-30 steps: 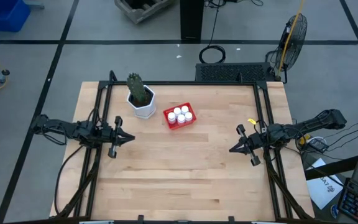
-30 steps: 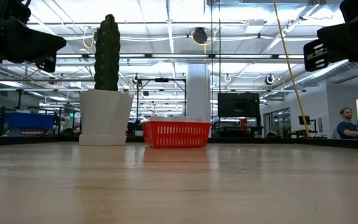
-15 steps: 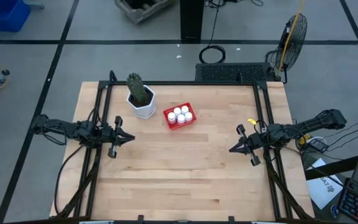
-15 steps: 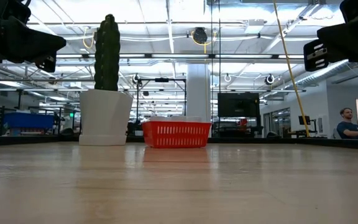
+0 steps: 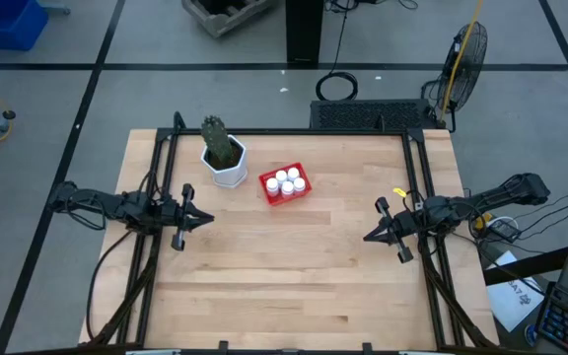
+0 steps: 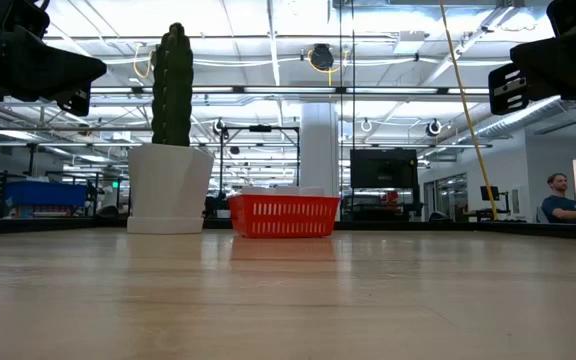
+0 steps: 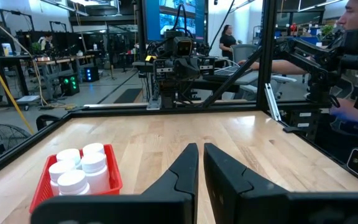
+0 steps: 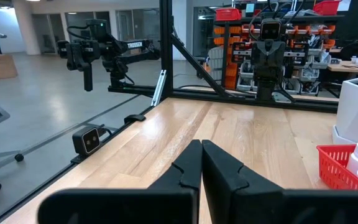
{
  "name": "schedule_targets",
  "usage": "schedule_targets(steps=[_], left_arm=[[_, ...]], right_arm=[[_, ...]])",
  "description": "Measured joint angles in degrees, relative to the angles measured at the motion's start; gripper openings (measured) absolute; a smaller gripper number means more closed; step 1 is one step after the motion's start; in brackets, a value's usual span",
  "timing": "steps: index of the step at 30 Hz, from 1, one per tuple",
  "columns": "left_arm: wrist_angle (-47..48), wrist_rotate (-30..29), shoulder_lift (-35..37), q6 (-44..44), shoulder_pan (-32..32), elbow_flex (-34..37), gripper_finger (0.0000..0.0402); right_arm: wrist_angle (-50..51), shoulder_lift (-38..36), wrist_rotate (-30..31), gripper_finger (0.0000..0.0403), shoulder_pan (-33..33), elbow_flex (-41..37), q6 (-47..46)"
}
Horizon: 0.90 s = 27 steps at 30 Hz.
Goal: Pick and place pill bottles into a basket
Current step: Return to Home Position
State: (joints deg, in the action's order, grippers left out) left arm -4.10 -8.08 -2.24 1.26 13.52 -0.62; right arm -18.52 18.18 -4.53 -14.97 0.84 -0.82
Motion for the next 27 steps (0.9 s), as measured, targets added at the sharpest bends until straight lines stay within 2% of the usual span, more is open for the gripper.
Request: schedule_targets(steps=[27], left_arm=[[0.0, 0.0, 0.0, 0.0, 0.0, 0.0, 0.0031]], right_arm=[[0.0, 0.0, 0.0, 0.0004, 0.0, 0.0, 0.0]])
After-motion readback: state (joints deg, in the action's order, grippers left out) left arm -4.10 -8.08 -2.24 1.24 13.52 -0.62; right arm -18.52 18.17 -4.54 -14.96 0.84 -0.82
